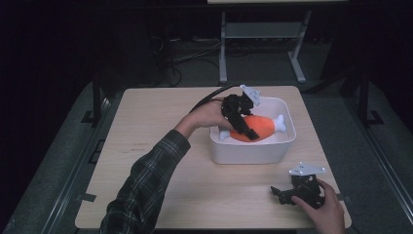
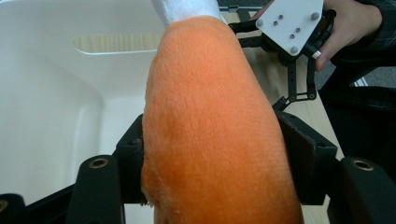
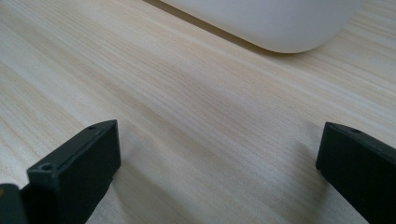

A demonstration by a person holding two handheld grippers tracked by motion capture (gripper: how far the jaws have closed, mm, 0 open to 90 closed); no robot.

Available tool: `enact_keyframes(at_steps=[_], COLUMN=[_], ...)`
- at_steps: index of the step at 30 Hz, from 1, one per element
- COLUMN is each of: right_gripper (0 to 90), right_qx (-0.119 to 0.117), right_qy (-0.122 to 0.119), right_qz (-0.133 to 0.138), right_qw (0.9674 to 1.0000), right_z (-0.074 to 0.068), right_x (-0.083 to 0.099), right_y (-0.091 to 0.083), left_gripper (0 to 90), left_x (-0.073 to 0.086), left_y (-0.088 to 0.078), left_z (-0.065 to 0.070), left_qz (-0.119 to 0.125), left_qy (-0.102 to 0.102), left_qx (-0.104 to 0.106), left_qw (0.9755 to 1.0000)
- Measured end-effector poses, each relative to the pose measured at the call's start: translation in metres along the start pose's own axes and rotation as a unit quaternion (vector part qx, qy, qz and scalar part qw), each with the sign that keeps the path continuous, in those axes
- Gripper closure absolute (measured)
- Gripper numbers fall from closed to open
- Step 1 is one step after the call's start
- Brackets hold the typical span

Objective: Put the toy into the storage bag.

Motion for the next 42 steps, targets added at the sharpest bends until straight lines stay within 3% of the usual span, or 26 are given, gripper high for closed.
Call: enact_keyframes(at_steps=[7, 15, 23, 27, 31, 32, 42], right_gripper=[0.0, 0.0, 0.0, 0.0, 0.0, 0.0, 0.0], right_qx=[0.000, 0.000, 0.000, 0.000, 0.000, 0.000, 0.000], right_qy=[0.000, 0.000, -0.001, -0.001, -0.001, 0.000, -0.001], right_qz=[0.000, 0.000, 0.000, 0.000, 0.000, 0.000, 0.001], right_qw=[1.0000, 1.0000, 1.0000, 1.0000, 1.0000, 1.0000, 1.0000], right_z=[0.000, 0.000, 0.000, 0.000, 0.000, 0.000, 0.000], right_x=[0.000, 0.000, 0.000, 0.000, 0.000, 0.000, 0.000], right_y=[0.000, 0.000, 0.000, 0.000, 0.000, 0.000, 0.000], left_gripper=[32.7, 31.3, 31.3, 30.1, 26.2, 24.2, 18.0], left_x=[0.001, 0.000, 0.004, 0.013, 0.020, 0.026, 0.064], left_y=[0.002, -0.001, -0.019, -0.029, -0.036, -0.040, -0.061], left_z=[-0.001, 0.000, 0.009, 0.013, 0.015, 0.016, 0.027], left_qz=[-0.007, 0.003, 0.032, 0.038, 0.052, 0.054, 0.067], left_qy=[0.001, 0.000, -0.013, -0.021, -0.032, -0.041, -0.084], left_qx=[-0.005, -0.005, -0.018, -0.036, -0.049, -0.064, -0.122], left_qw=[1.0000, 1.0000, 0.9992, 0.9984, 0.9969, 0.9957, 0.9867])
Point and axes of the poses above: each handheld gripper's, and its own axes: y roughly forward along the jaws, x roughly out of its underside, z roughly to its right, the point moved 8 cm from there along y, roughly forward along the jaws, and after that the axes turned 5 degrees about -z, right-handed, at the moved point
